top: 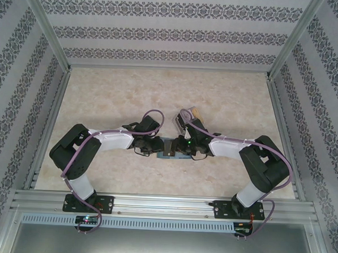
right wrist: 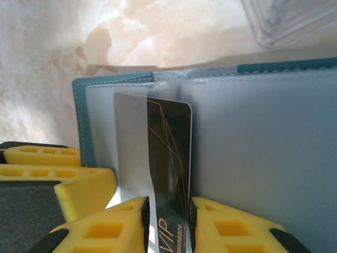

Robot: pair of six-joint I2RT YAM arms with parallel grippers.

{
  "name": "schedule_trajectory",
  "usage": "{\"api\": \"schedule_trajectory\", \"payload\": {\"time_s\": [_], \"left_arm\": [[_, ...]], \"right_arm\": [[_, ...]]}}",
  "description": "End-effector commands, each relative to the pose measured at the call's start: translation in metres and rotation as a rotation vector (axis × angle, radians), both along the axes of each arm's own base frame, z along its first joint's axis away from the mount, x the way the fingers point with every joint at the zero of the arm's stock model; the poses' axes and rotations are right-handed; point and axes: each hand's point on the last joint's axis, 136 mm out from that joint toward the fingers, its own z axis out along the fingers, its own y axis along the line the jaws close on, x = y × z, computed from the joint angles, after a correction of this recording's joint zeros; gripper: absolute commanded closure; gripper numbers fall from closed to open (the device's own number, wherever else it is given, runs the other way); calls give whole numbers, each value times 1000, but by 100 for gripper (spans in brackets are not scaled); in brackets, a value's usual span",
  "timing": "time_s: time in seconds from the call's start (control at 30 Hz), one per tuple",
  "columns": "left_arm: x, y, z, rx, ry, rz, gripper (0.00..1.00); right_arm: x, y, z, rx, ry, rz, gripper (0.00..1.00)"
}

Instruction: Put the credit cards into the card holder

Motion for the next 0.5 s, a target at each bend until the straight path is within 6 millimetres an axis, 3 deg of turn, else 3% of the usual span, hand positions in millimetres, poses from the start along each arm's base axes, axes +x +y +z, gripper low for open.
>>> {"api": "schedule_trajectory", "payload": {"time_s": [0.0, 0.13, 0.47], "left_arm": [[-8, 12, -11, 72, 18, -3, 76], [-7, 11, -8, 63, 7, -6, 75], [-4, 6, -4, 40, -8, -15, 69]], "right_arm": [[-3, -7, 0, -91, -8, 18, 72], [0, -4, -3, -101, -7, 31, 79], [2, 7, -9, -102, -3, 64, 86]]}}
